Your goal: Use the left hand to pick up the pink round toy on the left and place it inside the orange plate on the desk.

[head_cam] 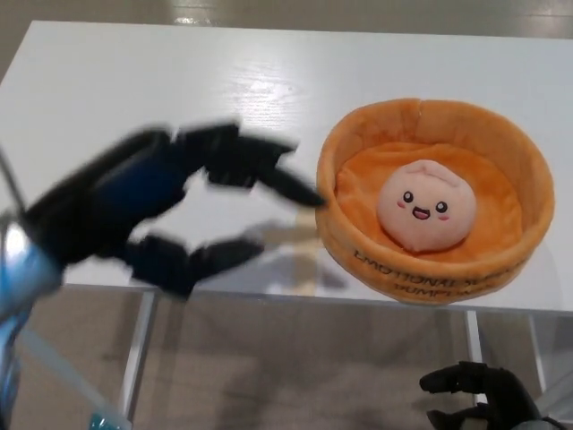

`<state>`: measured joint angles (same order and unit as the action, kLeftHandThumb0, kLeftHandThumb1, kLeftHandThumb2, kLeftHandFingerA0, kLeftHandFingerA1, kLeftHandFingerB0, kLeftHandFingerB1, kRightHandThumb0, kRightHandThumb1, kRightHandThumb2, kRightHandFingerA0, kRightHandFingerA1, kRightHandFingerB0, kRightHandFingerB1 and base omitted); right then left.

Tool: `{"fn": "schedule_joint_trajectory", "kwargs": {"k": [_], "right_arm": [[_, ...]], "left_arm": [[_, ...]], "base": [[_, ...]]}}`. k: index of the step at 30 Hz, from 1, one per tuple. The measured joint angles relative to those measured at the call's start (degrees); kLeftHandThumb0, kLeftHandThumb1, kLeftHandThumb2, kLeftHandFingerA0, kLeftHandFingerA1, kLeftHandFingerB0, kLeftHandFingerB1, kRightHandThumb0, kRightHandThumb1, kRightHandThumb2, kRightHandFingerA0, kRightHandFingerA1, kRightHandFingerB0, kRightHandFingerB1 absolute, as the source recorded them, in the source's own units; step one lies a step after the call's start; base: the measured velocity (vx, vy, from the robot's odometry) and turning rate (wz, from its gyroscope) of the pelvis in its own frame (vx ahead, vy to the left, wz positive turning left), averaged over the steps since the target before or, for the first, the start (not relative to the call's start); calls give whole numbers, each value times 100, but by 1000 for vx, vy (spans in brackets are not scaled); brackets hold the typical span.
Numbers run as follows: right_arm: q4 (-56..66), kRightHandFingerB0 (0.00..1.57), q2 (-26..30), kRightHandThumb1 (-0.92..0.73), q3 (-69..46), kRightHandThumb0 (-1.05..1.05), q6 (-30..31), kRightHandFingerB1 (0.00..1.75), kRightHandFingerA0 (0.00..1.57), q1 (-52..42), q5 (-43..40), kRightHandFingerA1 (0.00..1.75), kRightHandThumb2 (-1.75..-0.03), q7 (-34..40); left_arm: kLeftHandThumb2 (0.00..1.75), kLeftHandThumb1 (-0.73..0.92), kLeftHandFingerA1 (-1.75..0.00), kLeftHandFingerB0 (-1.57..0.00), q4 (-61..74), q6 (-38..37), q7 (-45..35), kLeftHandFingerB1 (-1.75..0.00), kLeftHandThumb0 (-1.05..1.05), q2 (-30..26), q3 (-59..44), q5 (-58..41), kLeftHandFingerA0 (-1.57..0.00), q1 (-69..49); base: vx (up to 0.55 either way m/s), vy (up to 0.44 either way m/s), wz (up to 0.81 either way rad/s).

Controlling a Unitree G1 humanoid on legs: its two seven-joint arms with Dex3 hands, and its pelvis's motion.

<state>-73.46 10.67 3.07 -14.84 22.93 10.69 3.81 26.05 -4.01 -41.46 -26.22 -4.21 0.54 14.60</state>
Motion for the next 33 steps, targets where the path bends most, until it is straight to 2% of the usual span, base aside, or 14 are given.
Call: {"fn": "schedule_joint_trajectory", "kwargs": {"k": [5,11,13,14,19,22,23,28,30,31,33], "right_arm": [[-1,68,5,-56,1,-18,1,78,62,24,0,84,-56,-5],[-6,67,61,-57,1,-18,3,77,63,31,1,84,-57,-12],[-8,66,88,-57,2,-16,7,78,61,33,3,84,-56,-19],[-11,66,126,-57,3,-17,15,78,62,37,4,87,-57,-29],[-11,66,174,-57,2,-16,22,78,65,64,2,88,-56,-50],[-11,66,179,-57,2,-17,22,77,64,66,2,87,-56,-51],[-12,66,180,-57,3,-18,22,77,62,66,2,83,-57,-51],[-14,67,184,-57,4,-16,24,77,63,69,2,84,-56,-51],[-14,67,185,-57,4,-17,24,76,64,74,2,84,-57,-51],[-14,67,185,-56,6,-15,24,78,65,79,2,87,-56,-51],[-13,67,187,-56,7,-17,24,77,63,86,2,84,-56,-51]], "left_arm": [[77,78,-43,-67,270,1,-209,-50,9,-11,-270,-485,-36,-1201],[81,76,-43,-62,98,-104,-545,-46,11,14,-361,-964,-39,-2884],[74,76,-44,-61,-156,-204,-604,-44,7,34,-350,-1029,-45,-3217],[68,77,-45,-60,-531,-329,-629,-43,2,61,-320,-1031,-53,-3482],[67,82,-47,-62,-1679,-731,-558,-43,3,122,-190,-905,-63,-3544],[70,77,-49,-64,-2322,-947,-460,-46,4,166,-111,-788,-66,-3376],[64,79,-46,-68,-2601,-1033,-401,-44,4,192,-82,-736,-68,-3291],[63,79,-44,-68,-3661,-1310,10,-43,-1,255,72,-432,-65,-2866],[63,80,-44,-67,-3939,-1374,154,-43,1,267,117,-333,-62,-2734],[70,76,-45,-65,-4269,-1443,317,-46,7,276,176,-237,-54,-2564],[66,78,-44,-66,-4699,-1516,542,-45,5,284,261,-93,-55,-2346]], "base": [[0,0,0],[0,0,0],[0,0,0],[0,0,0],[0,0,0],[0,0,0],[0,0,0],[0,0,0],[0,0,0],[0,0,0],[0,0,0]]}}
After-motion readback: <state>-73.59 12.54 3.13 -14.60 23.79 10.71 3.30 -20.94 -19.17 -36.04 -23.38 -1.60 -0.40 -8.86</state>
